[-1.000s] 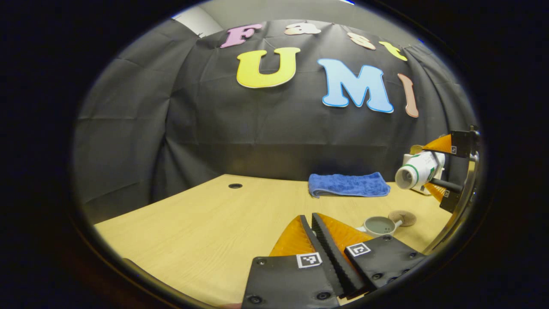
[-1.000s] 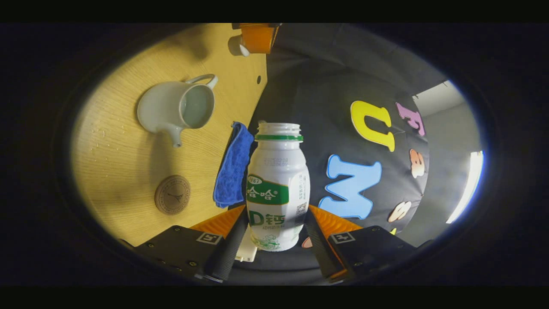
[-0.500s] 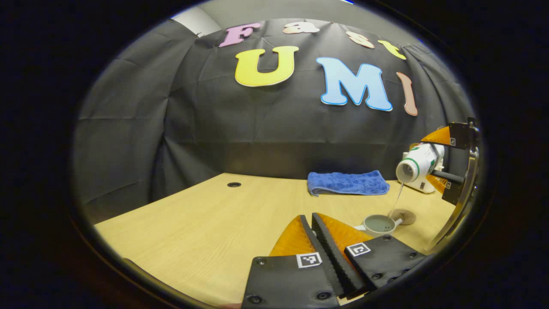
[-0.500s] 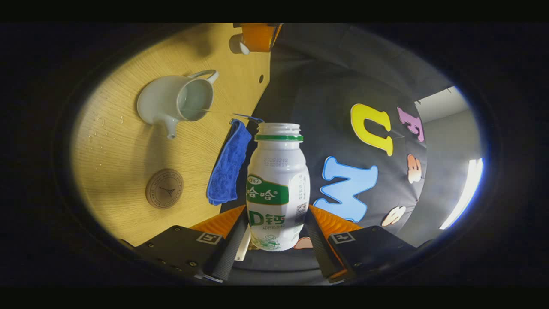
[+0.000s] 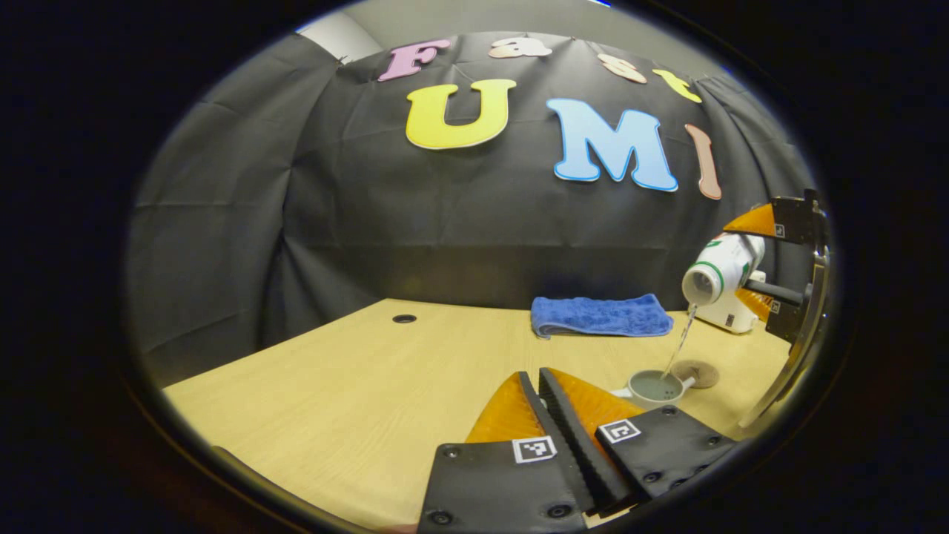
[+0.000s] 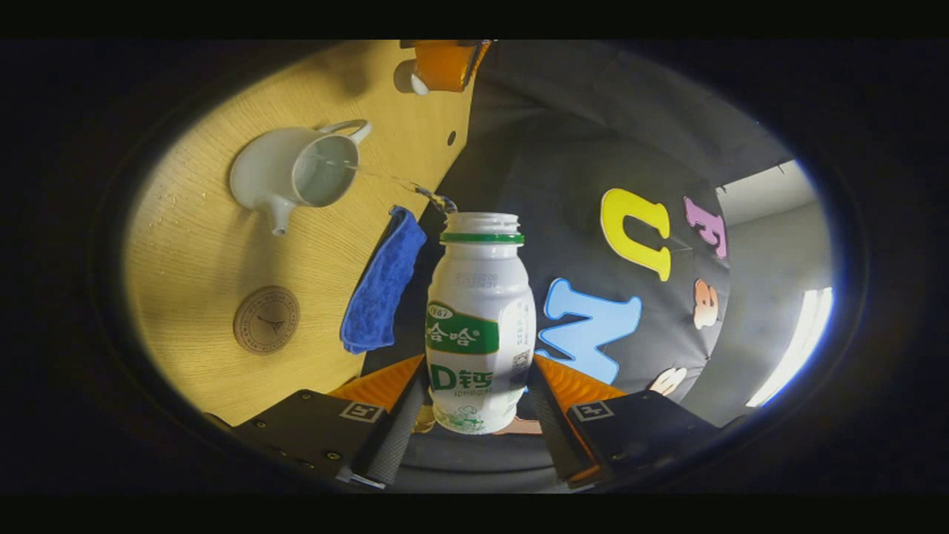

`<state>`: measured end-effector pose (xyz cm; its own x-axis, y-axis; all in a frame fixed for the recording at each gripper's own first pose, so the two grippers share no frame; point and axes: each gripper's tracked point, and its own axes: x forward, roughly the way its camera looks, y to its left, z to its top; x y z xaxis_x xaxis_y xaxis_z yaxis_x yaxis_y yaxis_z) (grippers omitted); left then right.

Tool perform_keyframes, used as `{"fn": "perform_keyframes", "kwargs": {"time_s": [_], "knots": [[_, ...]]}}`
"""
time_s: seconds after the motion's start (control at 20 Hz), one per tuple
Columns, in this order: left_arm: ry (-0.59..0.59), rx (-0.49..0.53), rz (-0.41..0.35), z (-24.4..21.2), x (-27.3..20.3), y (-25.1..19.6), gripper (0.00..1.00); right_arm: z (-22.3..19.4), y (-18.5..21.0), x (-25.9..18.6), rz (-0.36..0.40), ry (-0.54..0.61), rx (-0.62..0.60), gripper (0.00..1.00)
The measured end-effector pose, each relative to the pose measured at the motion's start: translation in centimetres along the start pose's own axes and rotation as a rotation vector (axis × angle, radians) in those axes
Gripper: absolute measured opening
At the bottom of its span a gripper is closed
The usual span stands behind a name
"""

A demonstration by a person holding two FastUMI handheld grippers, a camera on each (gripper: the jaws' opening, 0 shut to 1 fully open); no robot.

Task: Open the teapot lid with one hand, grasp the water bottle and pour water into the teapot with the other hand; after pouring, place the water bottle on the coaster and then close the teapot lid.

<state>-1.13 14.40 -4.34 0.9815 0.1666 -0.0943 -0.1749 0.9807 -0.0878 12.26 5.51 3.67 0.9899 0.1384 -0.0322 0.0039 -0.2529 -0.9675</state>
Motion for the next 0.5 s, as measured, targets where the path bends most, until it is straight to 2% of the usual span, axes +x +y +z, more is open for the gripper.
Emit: {"fn": "perform_keyframes", "kwargs": {"time_s": [0.15, 0.2, 0.5], "knots": [[0.001, 0.001, -0.001, 0.01, -0.01, -0.03, 0.09, -0.09, -0.23, 0.08, -0.002, -0.003, -0.018, 0.79], [0.001, 0.001, -0.002, 0.00, -0.04, -0.07, 0.08, -0.15, -0.28, 0.08, -0.004, -0.003, -0.025, 0.76], [0.004, 0.003, -0.002, -0.10, 0.03, -0.05, 0.09, -0.40, -0.64, 0.21, -0.010, -0.007, -0.059, 0.76]]}}
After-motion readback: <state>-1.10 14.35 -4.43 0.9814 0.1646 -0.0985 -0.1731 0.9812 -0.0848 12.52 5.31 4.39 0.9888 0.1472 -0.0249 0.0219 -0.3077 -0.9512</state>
